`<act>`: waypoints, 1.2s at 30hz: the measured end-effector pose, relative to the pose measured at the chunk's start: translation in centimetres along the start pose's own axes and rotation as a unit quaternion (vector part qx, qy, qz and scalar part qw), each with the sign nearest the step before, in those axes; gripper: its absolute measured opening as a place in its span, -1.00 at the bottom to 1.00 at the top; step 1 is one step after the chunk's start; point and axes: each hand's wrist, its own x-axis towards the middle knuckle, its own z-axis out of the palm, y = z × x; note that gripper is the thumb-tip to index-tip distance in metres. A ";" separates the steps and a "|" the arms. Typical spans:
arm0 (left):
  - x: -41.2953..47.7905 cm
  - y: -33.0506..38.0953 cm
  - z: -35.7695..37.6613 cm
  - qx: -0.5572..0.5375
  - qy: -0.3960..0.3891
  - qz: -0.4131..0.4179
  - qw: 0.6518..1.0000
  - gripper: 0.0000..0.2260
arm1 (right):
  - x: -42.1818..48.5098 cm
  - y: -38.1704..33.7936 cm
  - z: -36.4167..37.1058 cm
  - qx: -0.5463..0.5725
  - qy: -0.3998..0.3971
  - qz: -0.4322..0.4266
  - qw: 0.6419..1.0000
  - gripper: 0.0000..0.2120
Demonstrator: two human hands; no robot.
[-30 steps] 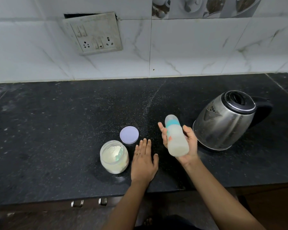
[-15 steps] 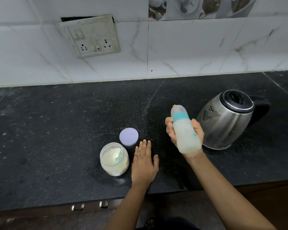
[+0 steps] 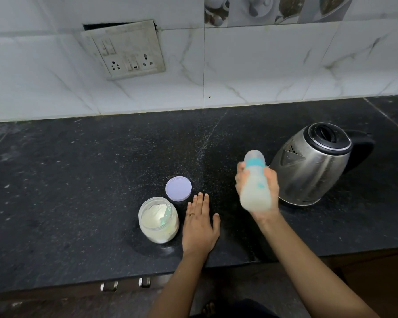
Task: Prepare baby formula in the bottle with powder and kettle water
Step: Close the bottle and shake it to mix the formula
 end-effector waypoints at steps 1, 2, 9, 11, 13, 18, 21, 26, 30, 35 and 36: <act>0.0 0.0 0.0 0.003 0.001 0.000 1.000 -0.44 | 0.2 -0.3 -0.7 0.070 0.012 0.020 0.997 -0.20; 0.0 0.0 0.0 0.004 0.002 0.000 1.000 -0.44 | 0.2 -0.2 -1.6 0.146 -0.027 0.057 0.987 -0.21; -0.1 0.1 -0.2 0.005 -0.004 0.000 1.000 -0.44 | -0.5 1.4 -1.0 0.000 0.025 0.089 0.996 -0.40; -0.1 0.2 -0.3 0.001 -0.003 0.002 1.000 -0.45 | -0.4 1.6 -1.5 0.031 -0.008 0.101 0.994 -0.45; -0.1 0.1 -0.2 0.002 0.002 0.002 1.000 -0.45 | -0.7 1.8 -0.8 -0.015 0.002 0.092 0.996 -0.46; -0.1 0.0 0.0 0.012 0.000 0.003 1.000 -0.43 | -1.5 1.1 1.7 0.057 0.011 0.086 0.995 -0.40; -0.1 0.0 0.0 0.013 0.001 0.003 1.000 -0.43 | -0.7 0.6 2.6 0.044 0.133 0.033 0.990 -0.27; -0.1 0.1 -0.1 0.005 0.002 0.005 1.000 -0.42 | -1.0 -0.9 1.4 -0.062 0.076 0.046 0.994 -0.14; -0.1 0.2 -0.3 0.003 -0.004 0.005 1.000 -0.42 | -1.1 -0.5 0.0 0.031 -0.038 0.119 0.992 -0.32; -0.1 0.3 -0.3 0.007 -0.005 0.001 1.000 -0.44 | -1.5 1.1 -2.0 0.059 -0.023 0.145 0.987 -0.44; -0.1 0.3 -0.3 0.007 -0.006 0.000 1.000 -0.45 | -1.7 1.1 -2.1 0.005 -0.020 0.128 0.992 -0.43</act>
